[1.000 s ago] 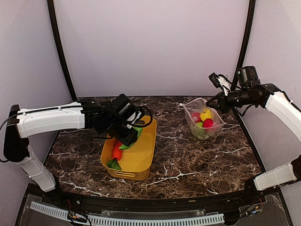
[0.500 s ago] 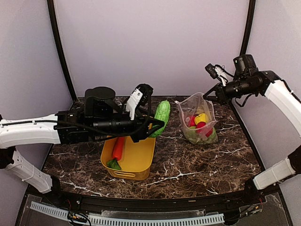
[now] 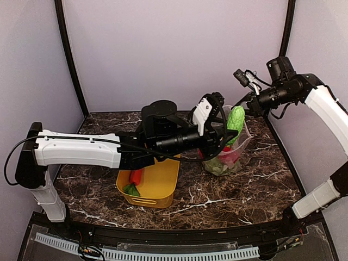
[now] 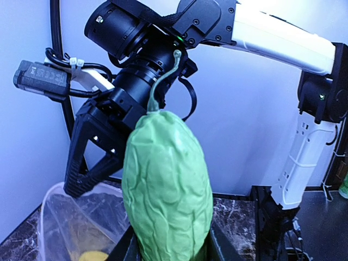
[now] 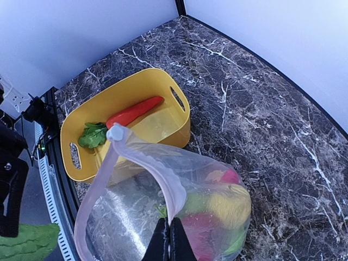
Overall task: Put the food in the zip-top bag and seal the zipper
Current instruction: Place the fake vegetable in the zipper food storage bag.
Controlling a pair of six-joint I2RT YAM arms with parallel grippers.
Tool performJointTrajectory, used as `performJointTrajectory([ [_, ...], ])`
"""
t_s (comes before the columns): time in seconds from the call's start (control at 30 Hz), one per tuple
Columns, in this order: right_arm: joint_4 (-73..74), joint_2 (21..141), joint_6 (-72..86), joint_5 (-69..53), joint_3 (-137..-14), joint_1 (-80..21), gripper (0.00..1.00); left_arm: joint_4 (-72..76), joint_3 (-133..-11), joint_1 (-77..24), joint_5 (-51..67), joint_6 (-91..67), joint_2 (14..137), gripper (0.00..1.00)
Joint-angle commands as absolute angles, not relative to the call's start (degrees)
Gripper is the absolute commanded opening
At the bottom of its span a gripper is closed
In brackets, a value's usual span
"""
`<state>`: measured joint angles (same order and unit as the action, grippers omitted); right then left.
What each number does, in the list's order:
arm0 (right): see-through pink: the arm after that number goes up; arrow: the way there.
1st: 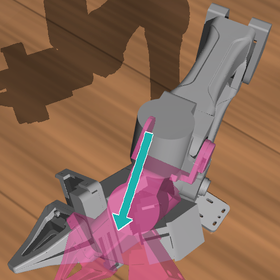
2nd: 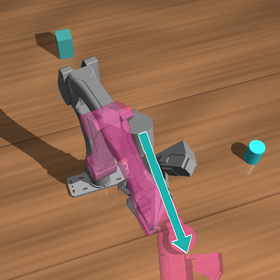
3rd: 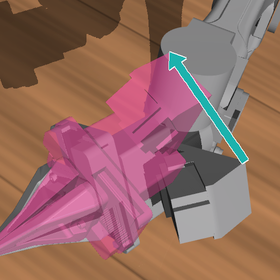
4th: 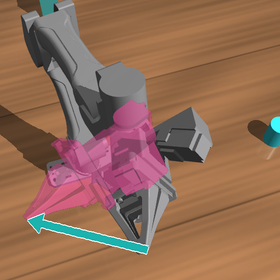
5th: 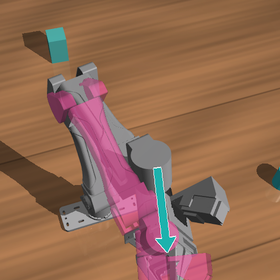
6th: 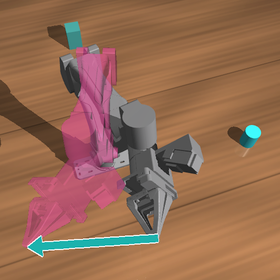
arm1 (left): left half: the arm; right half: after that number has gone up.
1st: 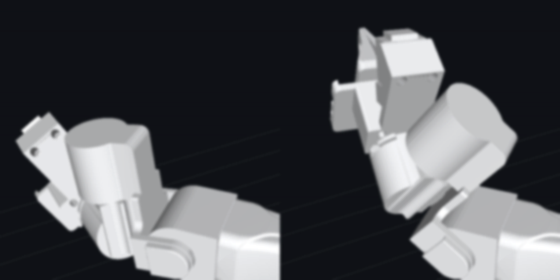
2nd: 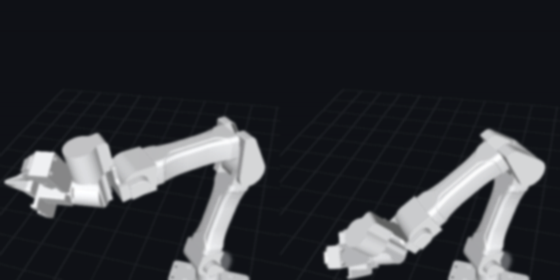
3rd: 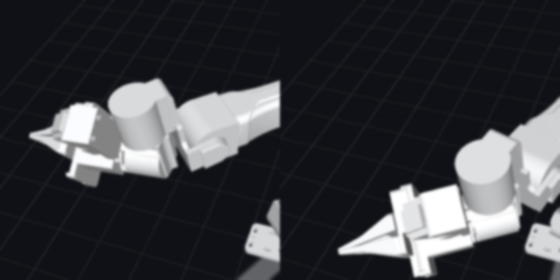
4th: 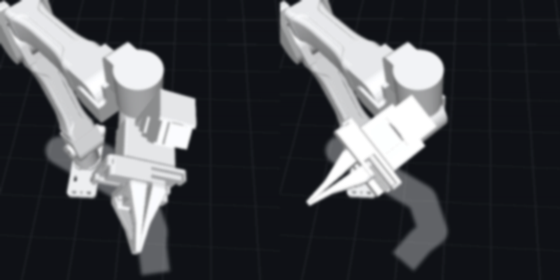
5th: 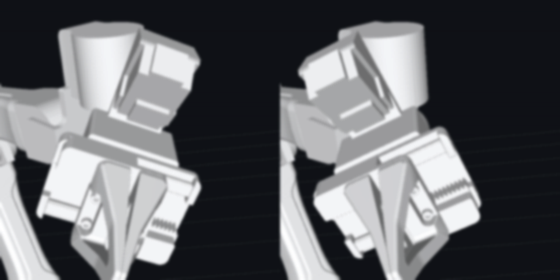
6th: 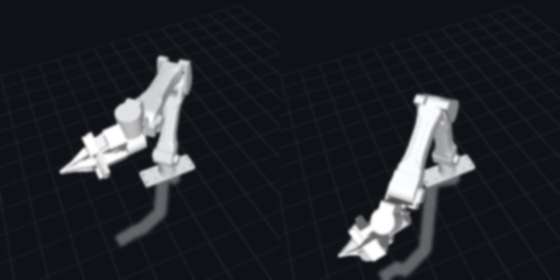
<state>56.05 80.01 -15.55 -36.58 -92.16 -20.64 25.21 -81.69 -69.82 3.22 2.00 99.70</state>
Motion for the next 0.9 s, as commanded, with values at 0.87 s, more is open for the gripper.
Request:
performJointTrajectory([
  [0.87, 54.59, 76.95, -14.88, -37.82, -90.00, -21.09, 0.00, 25.96, -87.38, -69.69, -10.80, 8.19, 105.03, 0.69],
])
